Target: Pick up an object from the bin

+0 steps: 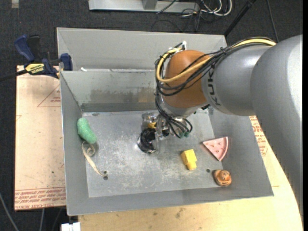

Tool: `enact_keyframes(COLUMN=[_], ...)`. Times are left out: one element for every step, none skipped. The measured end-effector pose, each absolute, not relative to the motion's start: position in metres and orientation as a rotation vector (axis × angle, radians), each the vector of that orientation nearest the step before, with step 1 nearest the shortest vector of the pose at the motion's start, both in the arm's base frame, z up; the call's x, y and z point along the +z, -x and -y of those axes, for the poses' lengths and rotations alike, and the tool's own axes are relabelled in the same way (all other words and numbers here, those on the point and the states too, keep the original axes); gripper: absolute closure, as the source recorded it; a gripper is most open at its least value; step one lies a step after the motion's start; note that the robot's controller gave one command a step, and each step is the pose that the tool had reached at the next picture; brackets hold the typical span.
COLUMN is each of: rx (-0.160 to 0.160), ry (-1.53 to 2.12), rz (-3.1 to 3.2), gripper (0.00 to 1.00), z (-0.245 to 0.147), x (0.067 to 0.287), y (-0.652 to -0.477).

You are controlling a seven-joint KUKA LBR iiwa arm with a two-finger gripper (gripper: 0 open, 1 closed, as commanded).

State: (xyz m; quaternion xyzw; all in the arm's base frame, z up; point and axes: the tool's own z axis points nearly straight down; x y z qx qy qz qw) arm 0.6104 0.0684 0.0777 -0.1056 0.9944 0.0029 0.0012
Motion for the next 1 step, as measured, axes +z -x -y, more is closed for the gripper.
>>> enact_keyframes(rx=[0.009], ry=[0.332], rz=[-3.122], gripper=[1.00], z=[-0.0683], x=[0.0777], y=[-0.6103])
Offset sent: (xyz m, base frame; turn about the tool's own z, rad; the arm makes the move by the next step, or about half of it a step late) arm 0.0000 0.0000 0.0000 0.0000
